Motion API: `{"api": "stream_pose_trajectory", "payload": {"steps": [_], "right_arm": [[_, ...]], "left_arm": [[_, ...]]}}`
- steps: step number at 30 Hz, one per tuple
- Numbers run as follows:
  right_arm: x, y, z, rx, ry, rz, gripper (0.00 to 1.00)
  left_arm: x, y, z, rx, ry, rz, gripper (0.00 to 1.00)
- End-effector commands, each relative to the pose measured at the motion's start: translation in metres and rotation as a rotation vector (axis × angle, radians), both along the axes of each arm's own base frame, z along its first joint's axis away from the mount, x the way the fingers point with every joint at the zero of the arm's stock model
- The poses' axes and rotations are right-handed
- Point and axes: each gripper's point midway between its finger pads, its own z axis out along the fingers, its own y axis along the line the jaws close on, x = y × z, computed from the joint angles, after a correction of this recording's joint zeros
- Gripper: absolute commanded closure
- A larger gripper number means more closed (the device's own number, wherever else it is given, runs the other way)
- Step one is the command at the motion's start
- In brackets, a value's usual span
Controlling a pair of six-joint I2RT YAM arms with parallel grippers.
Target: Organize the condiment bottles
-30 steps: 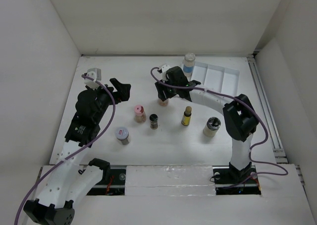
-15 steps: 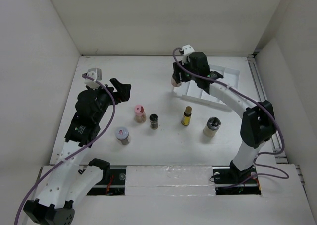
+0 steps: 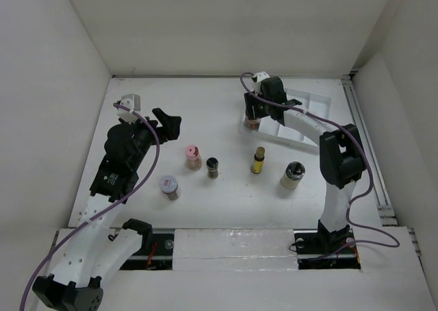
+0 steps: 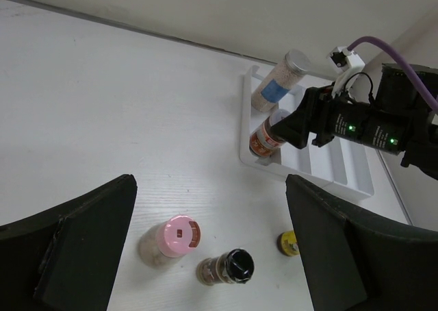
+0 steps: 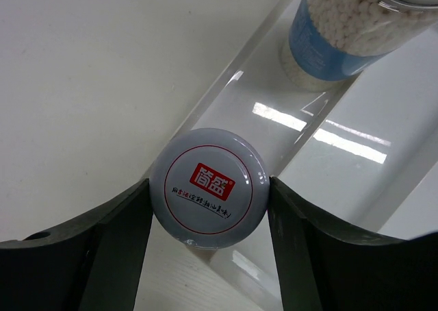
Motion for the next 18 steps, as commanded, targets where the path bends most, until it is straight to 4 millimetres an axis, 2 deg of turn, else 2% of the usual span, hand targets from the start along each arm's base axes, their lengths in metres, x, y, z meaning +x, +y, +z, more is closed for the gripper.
{"api": "stream_pose_trajectory", "payload": {"steps": [1,2,3,7,9,11,13,14,15,16,17,18], "right_arm": [[0.037,0.014,0.077,0.109,-0.226,0.0,0.42],[0.037,0.014,0.077,0.109,-0.226,0.0,0.4],[0.036,0.012,0.067,0.096,-0.209,-0.009,0.34],[0.03,0.008,0.05,0.085,-0.173,-0.022,0.17],[0.027,0.007,0.058,0.09,-0.186,-0.022,0.13],[0.023,0.002,0.077,0.097,-0.22,-0.034,0.08],[0.013,-0.001,0.083,0.088,-0.229,-0.047,0.07],[0.0,-0.004,0.092,0.087,-0.242,-0.052,0.07],[-0.002,-0.007,0.109,0.095,-0.275,-0.064,0.07],[-0.015,-0.009,0.099,0.079,-0.256,-0.067,0.08],[-0.031,-0.01,0.12,0.099,-0.293,-0.071,0.1],[-0.041,-0.012,0.122,0.109,-0.293,-0.085,0.1]], "left_arm": [[0.002,-0.004,0.009,-0.015,-0.039,-0.015,0.13],[0.002,-0.004,0.009,-0.015,-0.039,-0.015,0.13],[0.002,-0.004,0.009,-0.015,-0.039,-0.015,0.13],[0.002,-0.004,0.009,-0.015,-0.039,-0.015,0.13],[0.004,-0.004,0.007,-0.012,-0.031,-0.015,0.12],[0.004,-0.004,0.007,-0.012,-0.031,-0.015,0.12],[0.004,-0.004,0.007,-0.012,-0.031,-0.015,0.12],[0.004,-0.004,0.007,-0.012,-0.031,-0.015,0.12],[0.004,-0.004,0.007,-0.012,-0.031,-0.015,0.12],[0.004,-0.004,0.007,-0.012,-0.031,-0.015,0.12],[0.004,-0.004,0.007,-0.012,-0.031,-0.015,0.12],[0.004,-0.004,0.007,-0.012,-0.031,-0.015,0.12]]}}
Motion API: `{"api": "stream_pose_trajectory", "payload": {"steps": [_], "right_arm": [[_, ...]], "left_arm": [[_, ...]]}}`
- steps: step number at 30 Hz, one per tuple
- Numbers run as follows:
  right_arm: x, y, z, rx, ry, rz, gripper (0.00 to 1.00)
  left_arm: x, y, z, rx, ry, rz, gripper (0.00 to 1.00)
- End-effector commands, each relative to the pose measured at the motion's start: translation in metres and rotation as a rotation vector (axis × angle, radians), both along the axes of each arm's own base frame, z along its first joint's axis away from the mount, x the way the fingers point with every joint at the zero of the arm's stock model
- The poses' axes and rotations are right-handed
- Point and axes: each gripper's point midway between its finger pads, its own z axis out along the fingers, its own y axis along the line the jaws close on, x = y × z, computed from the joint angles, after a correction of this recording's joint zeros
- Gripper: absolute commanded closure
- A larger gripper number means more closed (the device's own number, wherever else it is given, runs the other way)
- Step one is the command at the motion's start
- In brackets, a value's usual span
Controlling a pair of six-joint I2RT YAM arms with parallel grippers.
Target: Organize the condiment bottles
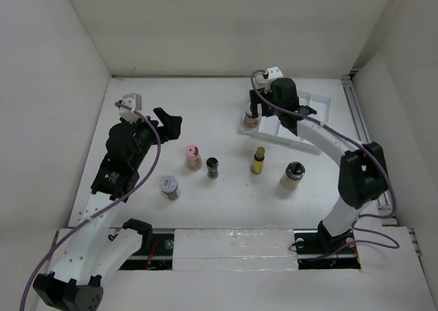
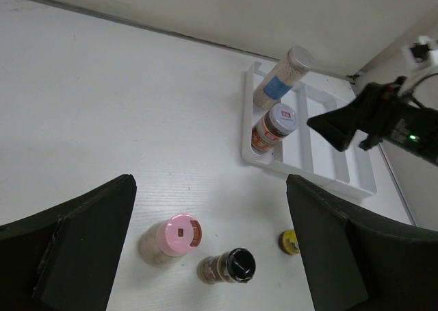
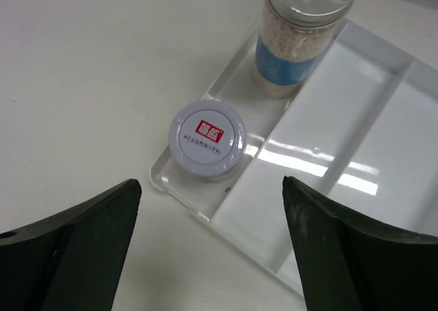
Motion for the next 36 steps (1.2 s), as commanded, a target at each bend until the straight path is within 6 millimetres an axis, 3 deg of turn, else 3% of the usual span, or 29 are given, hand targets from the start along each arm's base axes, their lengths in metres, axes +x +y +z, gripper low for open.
{"api": "stream_pose_trajectory", "payload": {"steps": [1,2,3,5,6,12,16,20,29,36], "right_arm": [[-0.032,0.003,0.071,0.072,-0.166,-0.047,0.12],[-0.048,0.0,0.055,0.058,-0.137,-0.052,0.15],[-0.063,-0.003,0.076,0.091,-0.179,-0.053,0.15],[-0.094,-0.001,0.06,0.059,-0.123,-0.035,0.18],[-0.107,-0.001,0.067,0.061,-0.125,-0.019,0.18],[-0.182,0.016,0.022,-0.019,0.066,0.11,0.2],[-0.206,0.009,-0.003,-0.045,0.128,0.089,0.2],[-0.207,0.006,-0.011,-0.036,0.127,0.072,0.21],[-0.177,0.024,-0.018,-0.059,0.075,0.084,0.32],[-0.166,0.029,-0.018,-0.049,0.064,0.073,0.58]], "left_arm": [[0.0,-0.005,0.011,-0.018,-0.046,-0.024,0.12],[0.0,-0.005,0.011,-0.018,-0.046,-0.024,0.12],[0.0,-0.005,0.011,-0.018,-0.046,-0.024,0.12],[0.0,-0.007,0.012,-0.028,-0.043,-0.032,0.12],[0.0,-0.007,0.012,-0.028,-0.043,-0.032,0.12],[0.0,-0.007,0.012,-0.028,-0.043,-0.032,0.12],[-0.002,-0.006,0.014,-0.031,-0.052,-0.032,0.12],[-0.003,-0.008,0.014,-0.032,-0.051,-0.041,0.12],[-0.004,-0.009,0.014,-0.033,-0.051,-0.05,0.12],[-0.004,-0.009,0.014,-0.033,-0.051,-0.05,0.12]]}}
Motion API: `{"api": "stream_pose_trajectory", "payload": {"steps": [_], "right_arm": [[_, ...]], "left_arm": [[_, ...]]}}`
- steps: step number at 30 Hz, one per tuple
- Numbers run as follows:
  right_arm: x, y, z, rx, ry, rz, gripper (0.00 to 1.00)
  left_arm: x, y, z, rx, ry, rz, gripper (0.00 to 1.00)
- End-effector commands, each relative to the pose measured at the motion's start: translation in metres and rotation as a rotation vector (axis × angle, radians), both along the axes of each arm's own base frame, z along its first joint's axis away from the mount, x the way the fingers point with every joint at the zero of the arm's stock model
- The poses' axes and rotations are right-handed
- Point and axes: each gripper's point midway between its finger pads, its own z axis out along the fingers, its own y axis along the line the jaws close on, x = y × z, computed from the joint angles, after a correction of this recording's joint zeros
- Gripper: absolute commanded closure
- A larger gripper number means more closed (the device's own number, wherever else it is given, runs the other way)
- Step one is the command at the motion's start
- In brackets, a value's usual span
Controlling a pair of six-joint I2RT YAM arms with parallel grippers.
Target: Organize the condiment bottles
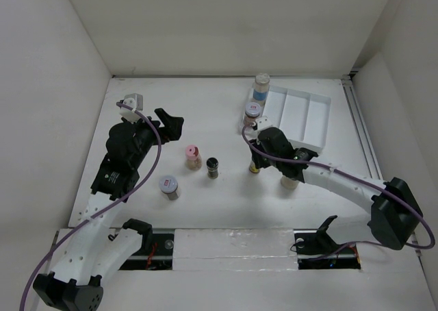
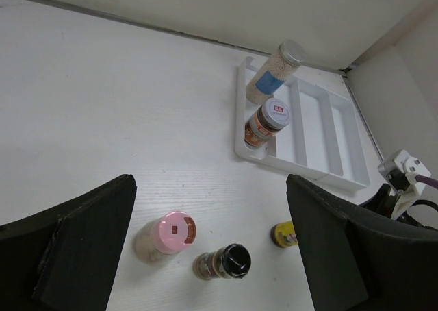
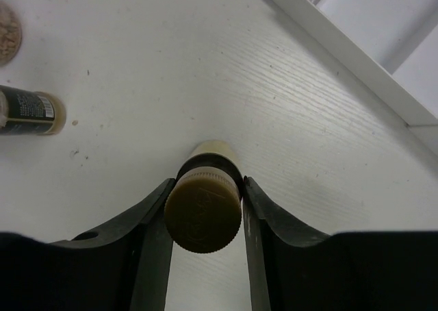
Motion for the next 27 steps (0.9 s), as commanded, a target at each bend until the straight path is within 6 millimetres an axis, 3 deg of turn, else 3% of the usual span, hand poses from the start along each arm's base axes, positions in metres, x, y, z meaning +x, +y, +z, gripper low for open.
{"api": "stream_pose_trajectory", "payload": {"steps": [1,6,12,17,18,22,23,25,26,27], "right_arm": [[0.022,0.011,0.042,0.084,-0.123,-0.024,0.66],[0.03,0.008,0.065,0.098,-0.186,-0.05,0.8],[0.032,0.005,0.117,0.144,-0.289,-0.044,0.81],[0.05,-0.016,0.155,0.161,-0.371,-0.105,0.81],[0.059,-0.028,0.167,0.171,-0.394,-0.144,0.81],[0.095,-0.054,0.183,0.182,-0.436,-0.221,0.81],[0.109,-0.056,0.176,0.165,-0.426,-0.231,0.81],[0.134,-0.071,0.188,0.177,-0.454,-0.277,0.81],[0.151,-0.074,0.174,0.157,-0.431,-0.296,0.81],[0.167,-0.084,0.186,0.164,-0.461,-0.315,0.81]], "left_arm": [[-0.001,-0.004,0.014,-0.028,-0.052,-0.017,0.12],[-0.001,-0.005,0.016,-0.032,-0.06,-0.026,0.12],[-0.001,-0.005,0.016,-0.032,-0.06,-0.026,0.12],[-0.002,-0.007,0.012,-0.03,-0.051,-0.035,0.12],[-0.002,-0.007,0.012,-0.03,-0.051,-0.035,0.12],[-0.003,-0.008,0.012,-0.04,-0.048,-0.043,0.12],[-0.002,-0.009,0.014,-0.042,-0.056,-0.043,0.12],[-0.002,-0.009,0.014,-0.042,-0.056,-0.043,0.12],[-0.002,-0.009,0.014,-0.042,-0.056,-0.043,0.12],[-0.002,-0.009,0.014,-0.042,-0.056,-0.043,0.12]]}}
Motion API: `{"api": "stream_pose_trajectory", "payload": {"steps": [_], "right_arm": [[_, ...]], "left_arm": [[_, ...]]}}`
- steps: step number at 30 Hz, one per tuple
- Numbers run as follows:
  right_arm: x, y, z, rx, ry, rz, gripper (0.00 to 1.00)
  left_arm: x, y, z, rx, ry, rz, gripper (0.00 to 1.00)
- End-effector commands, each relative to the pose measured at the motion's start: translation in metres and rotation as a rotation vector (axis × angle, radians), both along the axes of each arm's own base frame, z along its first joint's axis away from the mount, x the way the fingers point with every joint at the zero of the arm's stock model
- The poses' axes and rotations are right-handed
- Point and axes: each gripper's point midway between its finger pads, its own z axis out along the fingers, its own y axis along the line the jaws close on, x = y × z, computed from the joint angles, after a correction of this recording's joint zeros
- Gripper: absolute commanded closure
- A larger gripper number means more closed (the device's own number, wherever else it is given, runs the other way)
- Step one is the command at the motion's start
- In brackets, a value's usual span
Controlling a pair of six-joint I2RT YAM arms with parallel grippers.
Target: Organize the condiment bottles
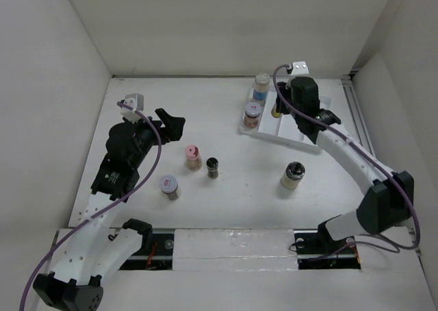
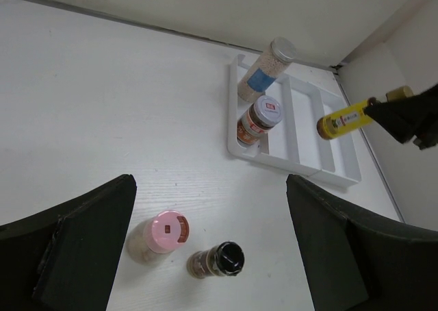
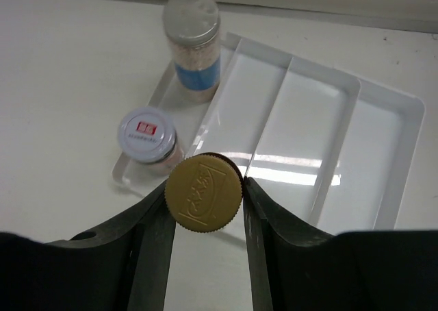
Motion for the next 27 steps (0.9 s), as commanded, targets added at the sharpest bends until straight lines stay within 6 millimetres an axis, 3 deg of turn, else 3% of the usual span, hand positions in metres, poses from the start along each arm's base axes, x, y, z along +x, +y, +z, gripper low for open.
{"api": "stream_pose_trajectory", "payload": {"steps": [1,4,5,6,11,12,13,19,20,24,27], "right_arm": [[0.055,-0.011,0.035,0.046,-0.135,-0.033,0.81],[0.093,-0.014,0.027,0.06,-0.138,-0.032,0.81],[0.106,-0.021,0.037,0.07,-0.165,-0.046,0.81],[0.118,-0.023,0.02,0.06,-0.135,-0.055,0.81],[0.152,-0.033,0.001,0.043,-0.116,-0.085,0.82],[0.158,-0.032,0.005,0.039,-0.133,-0.082,0.82],[0.166,-0.036,-0.011,0.031,-0.107,-0.093,0.82],[0.195,-0.04,-0.035,0.03,-0.095,-0.103,0.83],[0.199,-0.039,-0.047,0.027,-0.084,-0.103,0.83],[0.208,-0.038,-0.055,0.017,-0.085,-0.099,0.85],[0.207,-0.038,-0.06,0.015,-0.076,-0.099,0.72]], "left_arm": [[0.0,-0.004,0.014,-0.03,-0.057,-0.018,0.12],[0.0,-0.004,0.014,-0.03,-0.057,-0.018,0.12],[0.0,-0.004,0.014,-0.03,-0.057,-0.018,0.12],[0.0,-0.004,0.014,-0.03,-0.057,-0.018,0.12],[0.0,-0.003,0.014,-0.029,-0.057,-0.009,0.12],[0.0,-0.002,0.011,-0.027,-0.049,-0.009,0.12],[0.0,-0.002,0.011,-0.026,-0.048,-0.009,0.12],[0.002,-0.003,0.009,-0.024,-0.04,-0.009,0.12],[0.002,-0.003,0.009,-0.024,-0.04,-0.009,0.12],[0.002,-0.003,0.009,-0.024,-0.04,-0.009,0.12],[0.002,-0.003,0.009,-0.015,-0.043,-0.01,0.12]]}}
